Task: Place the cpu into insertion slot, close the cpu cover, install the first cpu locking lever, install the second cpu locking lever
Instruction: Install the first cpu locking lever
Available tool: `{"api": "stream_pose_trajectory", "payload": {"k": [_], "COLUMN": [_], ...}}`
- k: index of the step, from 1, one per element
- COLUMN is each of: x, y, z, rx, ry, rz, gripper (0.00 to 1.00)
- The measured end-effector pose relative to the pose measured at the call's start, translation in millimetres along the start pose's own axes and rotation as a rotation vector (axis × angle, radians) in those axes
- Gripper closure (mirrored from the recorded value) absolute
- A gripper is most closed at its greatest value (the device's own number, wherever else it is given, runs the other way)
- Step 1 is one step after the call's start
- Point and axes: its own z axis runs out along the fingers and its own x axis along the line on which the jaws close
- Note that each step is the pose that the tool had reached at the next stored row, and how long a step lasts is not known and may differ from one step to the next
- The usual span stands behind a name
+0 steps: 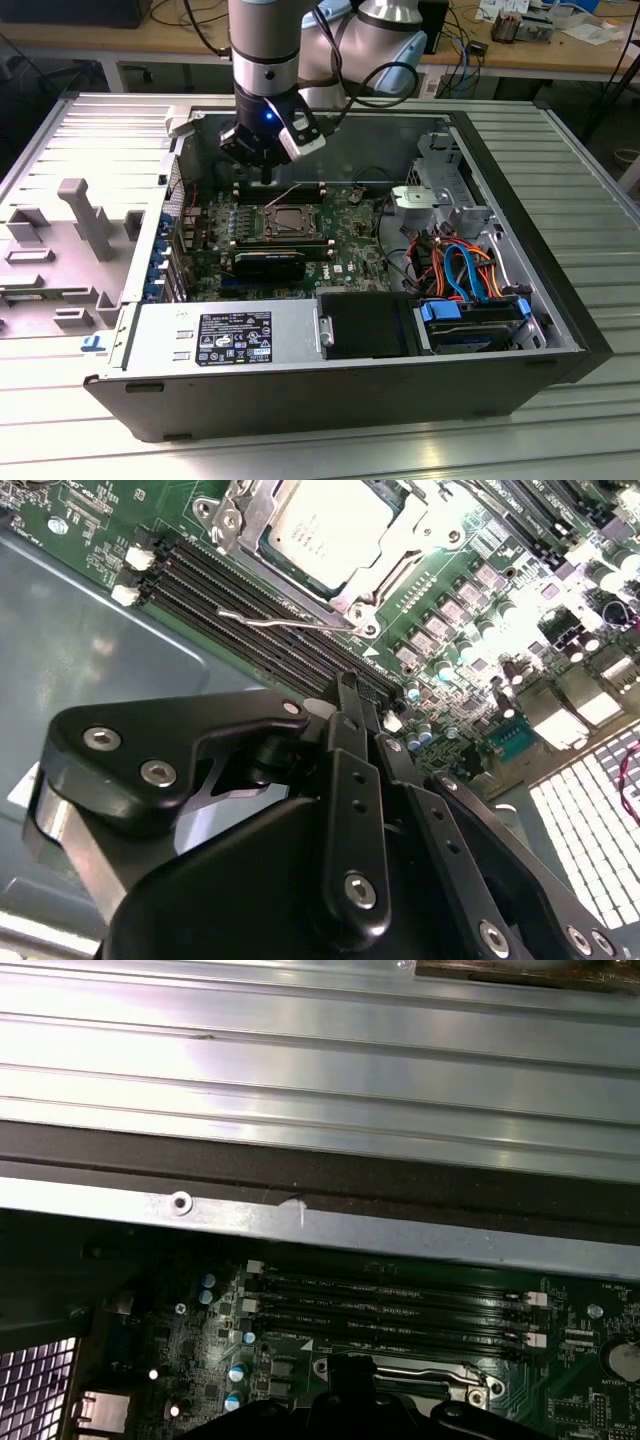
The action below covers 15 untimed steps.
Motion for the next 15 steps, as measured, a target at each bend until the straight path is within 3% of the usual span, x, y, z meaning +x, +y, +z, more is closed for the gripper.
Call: {"api": "stream_pose_trajectory", "payload": {"k": [15], "x": [-4.2], "y": [-3.8], "z": [25.6], "rx": [0.0021], "ry": [0.001], "rz": [-0.005], "gripper": [0.89]}}
